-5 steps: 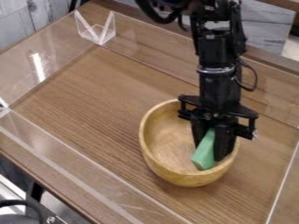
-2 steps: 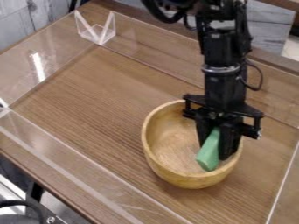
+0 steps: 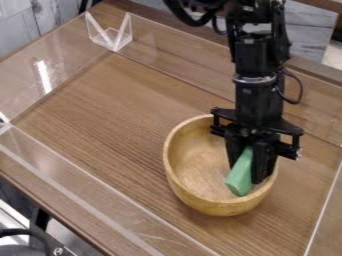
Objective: Remove the green block from inside the brown bowl and put it on the table
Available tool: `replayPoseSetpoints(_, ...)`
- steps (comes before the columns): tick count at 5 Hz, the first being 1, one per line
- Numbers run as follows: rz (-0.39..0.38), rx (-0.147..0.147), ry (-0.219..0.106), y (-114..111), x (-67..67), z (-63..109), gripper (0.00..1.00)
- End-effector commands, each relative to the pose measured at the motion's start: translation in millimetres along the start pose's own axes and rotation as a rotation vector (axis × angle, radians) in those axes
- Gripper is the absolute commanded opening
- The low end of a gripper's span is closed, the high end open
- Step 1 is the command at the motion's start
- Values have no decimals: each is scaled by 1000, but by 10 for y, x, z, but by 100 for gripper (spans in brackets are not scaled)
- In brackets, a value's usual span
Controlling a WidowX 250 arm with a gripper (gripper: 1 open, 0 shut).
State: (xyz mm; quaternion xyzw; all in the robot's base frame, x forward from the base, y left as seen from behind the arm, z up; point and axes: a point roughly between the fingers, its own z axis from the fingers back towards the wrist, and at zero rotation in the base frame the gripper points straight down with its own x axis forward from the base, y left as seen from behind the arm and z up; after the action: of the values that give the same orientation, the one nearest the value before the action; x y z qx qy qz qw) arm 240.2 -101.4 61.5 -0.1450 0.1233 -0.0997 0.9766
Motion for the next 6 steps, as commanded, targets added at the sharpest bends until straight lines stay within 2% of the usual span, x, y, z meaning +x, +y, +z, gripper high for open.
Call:
replayPoseSetpoints(1, -38, 5, -66, -90, 91, 163, 0)
replayPoseSetpoints(3, -22, -5, -93, -11, 32, 448, 0)
replayPoseSetpoints(4, 5, -6, -125, 79, -10, 687, 0)
replayPoseSetpoints(5, 77, 1, -187, 289, -103, 1195, 0)
replayPoseSetpoints(6, 143, 8, -252, 598, -224, 1811, 0)
